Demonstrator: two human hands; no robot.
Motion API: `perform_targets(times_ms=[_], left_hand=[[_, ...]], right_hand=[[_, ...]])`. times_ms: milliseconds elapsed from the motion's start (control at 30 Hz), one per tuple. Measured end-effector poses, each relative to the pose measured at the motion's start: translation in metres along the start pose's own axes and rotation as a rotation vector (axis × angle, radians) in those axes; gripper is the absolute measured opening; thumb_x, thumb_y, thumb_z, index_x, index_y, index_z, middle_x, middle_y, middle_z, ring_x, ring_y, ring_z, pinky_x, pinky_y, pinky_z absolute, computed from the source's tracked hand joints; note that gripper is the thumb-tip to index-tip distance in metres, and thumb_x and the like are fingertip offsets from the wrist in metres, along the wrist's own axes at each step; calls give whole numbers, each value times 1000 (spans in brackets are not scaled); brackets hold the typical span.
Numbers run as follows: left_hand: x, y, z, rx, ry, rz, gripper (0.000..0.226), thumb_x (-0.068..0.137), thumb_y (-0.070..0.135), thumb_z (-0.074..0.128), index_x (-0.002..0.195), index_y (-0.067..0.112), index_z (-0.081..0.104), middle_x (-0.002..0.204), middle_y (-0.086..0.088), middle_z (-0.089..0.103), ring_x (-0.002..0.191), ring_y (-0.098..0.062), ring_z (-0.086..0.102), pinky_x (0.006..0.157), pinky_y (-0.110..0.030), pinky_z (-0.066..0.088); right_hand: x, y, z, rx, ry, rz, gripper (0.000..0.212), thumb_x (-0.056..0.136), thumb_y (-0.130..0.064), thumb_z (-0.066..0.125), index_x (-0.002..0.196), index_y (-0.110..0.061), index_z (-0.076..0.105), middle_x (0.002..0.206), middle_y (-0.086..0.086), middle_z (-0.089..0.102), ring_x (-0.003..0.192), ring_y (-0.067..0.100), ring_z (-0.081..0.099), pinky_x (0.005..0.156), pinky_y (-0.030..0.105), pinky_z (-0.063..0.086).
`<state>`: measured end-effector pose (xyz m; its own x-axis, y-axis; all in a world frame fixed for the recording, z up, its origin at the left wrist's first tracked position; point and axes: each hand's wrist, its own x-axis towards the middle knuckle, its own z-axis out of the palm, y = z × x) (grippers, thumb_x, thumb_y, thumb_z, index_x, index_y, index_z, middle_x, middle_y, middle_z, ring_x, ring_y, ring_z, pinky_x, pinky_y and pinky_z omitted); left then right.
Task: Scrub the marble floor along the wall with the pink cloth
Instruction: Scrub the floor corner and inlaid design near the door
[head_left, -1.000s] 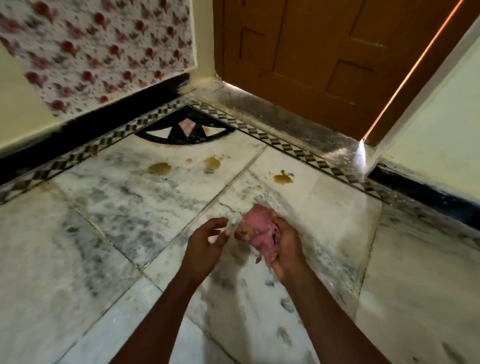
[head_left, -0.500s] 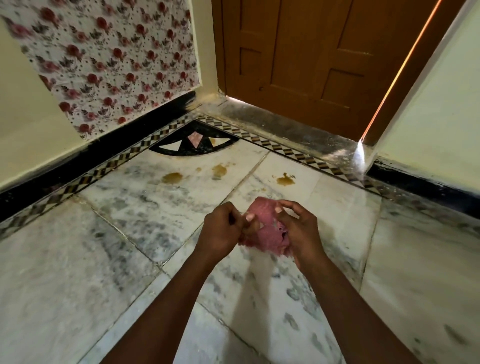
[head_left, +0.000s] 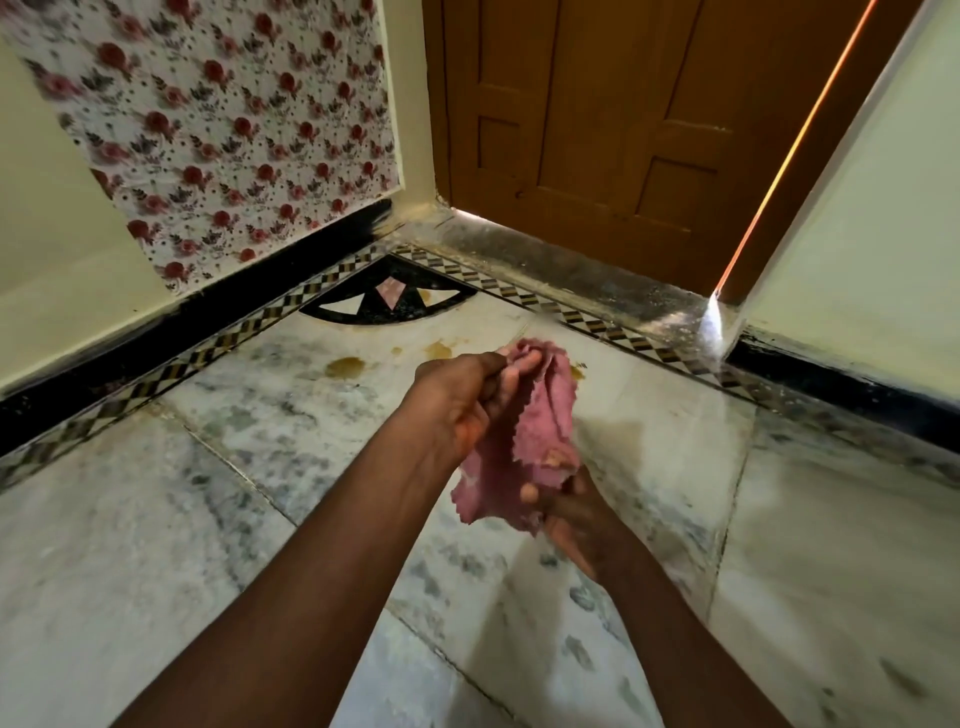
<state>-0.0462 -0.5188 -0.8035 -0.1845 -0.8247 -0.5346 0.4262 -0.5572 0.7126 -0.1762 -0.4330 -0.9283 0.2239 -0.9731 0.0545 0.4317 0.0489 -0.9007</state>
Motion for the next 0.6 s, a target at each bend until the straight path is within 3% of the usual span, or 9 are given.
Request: perform_targets(times_ms=[67, 167, 233, 300, 400, 467, 533, 600], left_hand=[[5, 4, 1, -51, -31, 3, 17, 105, -8, 52, 117, -12, 63, 92, -23, 81, 69, -18, 81, 54, -22, 62], [10, 7, -9, 91, -23, 84, 17, 105, -5, 52, 119, -8, 61, 86, -22, 81, 71, -20, 82, 62, -26, 66], [16, 5, -27, 282, 119, 234, 14, 106, 2, 54, 116, -4, 62, 74, -17, 80, 63, -21, 79, 56, -26, 63], [21, -5, -52, 435, 271, 307, 22, 106, 13, 58, 118, -3, 66, 76, -14, 81, 65, -25, 77, 61, -29, 58], [16, -39, -86, 649, 256, 82, 42, 105, 45, 61, 115, 6, 74, 86, -10, 81, 80, -25, 74, 88, -39, 49], [10, -61, -104, 672, 159, -90, 58, 102, 65, 53, 109, 12, 76, 92, -10, 83, 93, -25, 76, 101, -45, 44], [9, -74, -117, 529, 69, -161, 68, 98, 76, 46, 106, 16, 76, 97, -11, 83, 100, -27, 76, 103, -48, 43], [9, -82, -123, 412, 67, -113, 62, 100, 72, 49, 105, 18, 78, 94, -10, 81, 97, -25, 74, 94, -44, 46]], right_hand=[[1, -4, 5, -20, 81, 12, 55, 69, -26, 100, 119, -24, 78, 101, 2, 81, 86, 24, 75, 72, 37, 53], [9, -1, 6, 47, 259, 61, 34, 92, -16, 79, 124, -8, 70, 104, 13, 81, 86, 21, 79, 70, 34, 63], [11, 0, 2, 84, 257, 150, 40, 101, -23, 73, 135, -3, 66, 123, 24, 76, 109, 35, 77, 89, 47, 65], [8, -6, 1, 43, 195, 215, 39, 102, -26, 68, 133, -3, 71, 128, 28, 73, 121, 46, 70, 105, 56, 57], [4, -9, 1, -37, 143, 225, 24, 108, -13, 60, 123, -3, 76, 116, 30, 75, 109, 49, 69, 94, 54, 59], [4, -6, 2, -125, 165, 209, 21, 104, -8, 64, 120, -3, 77, 118, 28, 76, 114, 50, 71, 96, 53, 57], [6, -4, 3, -259, 202, 206, 18, 101, -8, 71, 117, -5, 79, 114, 21, 80, 112, 38, 76, 96, 47, 59], [6, -4, 5, -325, 246, 239, 16, 99, -8, 74, 113, -7, 81, 107, 15, 83, 105, 29, 79, 91, 43, 61]])
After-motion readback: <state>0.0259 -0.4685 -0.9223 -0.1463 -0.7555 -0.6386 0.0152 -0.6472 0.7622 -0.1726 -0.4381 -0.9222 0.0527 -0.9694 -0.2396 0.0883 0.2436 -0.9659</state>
